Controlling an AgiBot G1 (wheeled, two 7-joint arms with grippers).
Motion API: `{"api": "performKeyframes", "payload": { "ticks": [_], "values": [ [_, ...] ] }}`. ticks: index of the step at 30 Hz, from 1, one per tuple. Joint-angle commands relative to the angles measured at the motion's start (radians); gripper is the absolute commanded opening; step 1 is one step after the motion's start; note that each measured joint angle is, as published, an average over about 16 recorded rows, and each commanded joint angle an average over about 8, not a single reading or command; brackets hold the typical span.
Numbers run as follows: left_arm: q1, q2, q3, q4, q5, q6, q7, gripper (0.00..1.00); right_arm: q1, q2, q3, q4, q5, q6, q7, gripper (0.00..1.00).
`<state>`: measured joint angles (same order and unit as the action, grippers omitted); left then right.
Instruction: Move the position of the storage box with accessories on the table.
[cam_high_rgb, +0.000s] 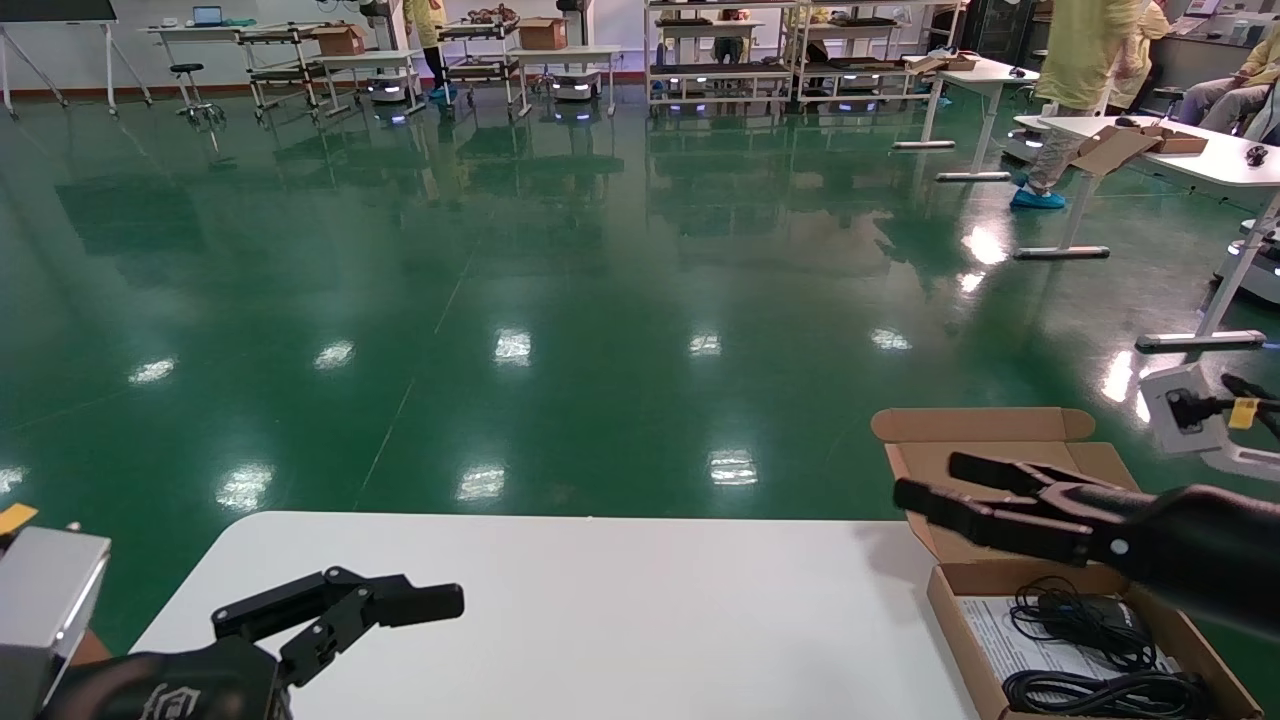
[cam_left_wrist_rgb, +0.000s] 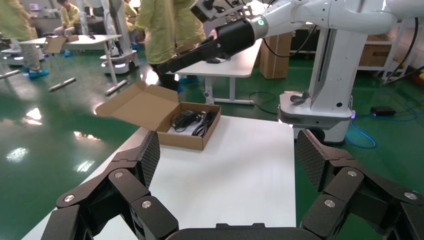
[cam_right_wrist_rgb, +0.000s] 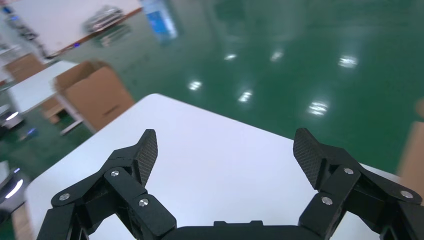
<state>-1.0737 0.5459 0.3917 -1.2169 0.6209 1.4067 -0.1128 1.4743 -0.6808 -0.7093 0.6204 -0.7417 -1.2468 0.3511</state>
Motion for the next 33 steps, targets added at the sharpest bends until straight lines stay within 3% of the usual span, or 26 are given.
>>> {"api": "performKeyframes", "payload": {
  "ticks": [1, 33],
  "values": [
    [0.0, 0.0, 0.0, 0.0, 0.0, 0.0, 0.0, 1.0, -0.024, 0.004, 0.026, 0.041, 0.001, -0.015, -0.01, 1.0],
    [0.0, 0.0, 0.0, 0.0, 0.0, 0.0, 0.0, 1.0, -0.398, 0.069, 0.427, 0.661, 0.011, -0.248, -0.162, 1.0]
  ]
}}
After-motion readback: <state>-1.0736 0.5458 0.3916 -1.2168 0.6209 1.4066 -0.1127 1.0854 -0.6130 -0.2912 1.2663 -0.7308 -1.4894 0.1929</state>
